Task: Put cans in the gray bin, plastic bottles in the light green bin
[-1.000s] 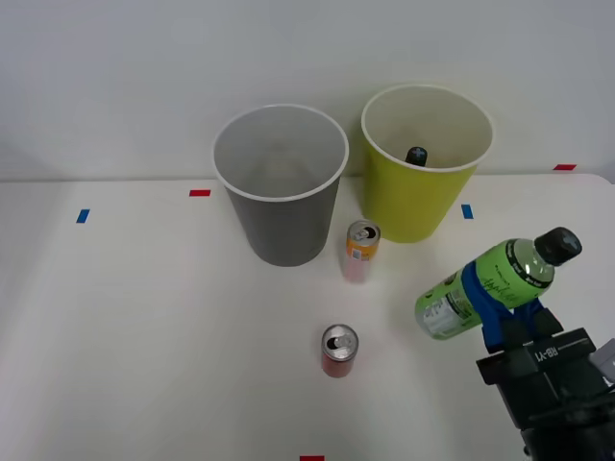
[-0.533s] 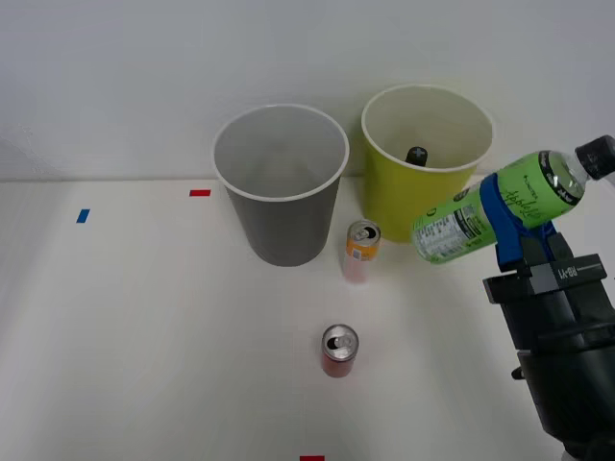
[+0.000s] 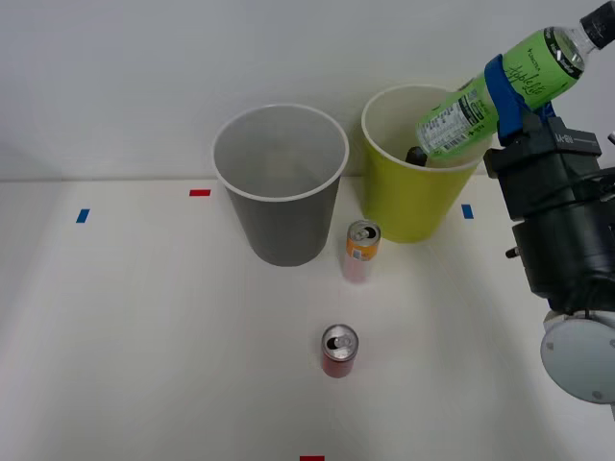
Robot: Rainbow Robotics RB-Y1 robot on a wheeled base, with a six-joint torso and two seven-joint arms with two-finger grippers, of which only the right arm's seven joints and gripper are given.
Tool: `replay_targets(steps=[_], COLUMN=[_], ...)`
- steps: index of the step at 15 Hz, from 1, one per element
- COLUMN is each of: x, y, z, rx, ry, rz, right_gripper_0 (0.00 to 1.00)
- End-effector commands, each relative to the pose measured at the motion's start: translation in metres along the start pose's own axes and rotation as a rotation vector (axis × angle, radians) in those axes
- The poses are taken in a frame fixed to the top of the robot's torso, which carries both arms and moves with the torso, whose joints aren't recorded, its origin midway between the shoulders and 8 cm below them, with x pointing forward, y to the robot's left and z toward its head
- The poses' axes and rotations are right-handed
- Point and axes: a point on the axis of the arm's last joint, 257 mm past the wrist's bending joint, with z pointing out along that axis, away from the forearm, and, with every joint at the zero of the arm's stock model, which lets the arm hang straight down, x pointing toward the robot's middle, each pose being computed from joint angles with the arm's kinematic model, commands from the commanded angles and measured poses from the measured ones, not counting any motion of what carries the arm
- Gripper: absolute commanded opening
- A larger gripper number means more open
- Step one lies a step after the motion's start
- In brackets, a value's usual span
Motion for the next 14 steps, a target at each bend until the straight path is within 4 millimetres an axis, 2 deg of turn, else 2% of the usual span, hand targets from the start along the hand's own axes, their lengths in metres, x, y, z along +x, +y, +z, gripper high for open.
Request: replay_targets(steps=[1,3,7,10,14], x=[0.008,0.009,0.025,0.039,0.032], y=[-0.025,-0.034,-0.043,-0.038,-0.028], z=[0.036,0.045,0.058,0.062,0.072], rx=[0.045,0.056,0.048,0.033,0.017], ry=[-0.034,-0.034,0.102,0.164,0.142], rz=[-0.071,-0.111,-0.205,-0.236,-0.228], right_gripper_0=[0.0,0.0,0.0,0.0,0.0])
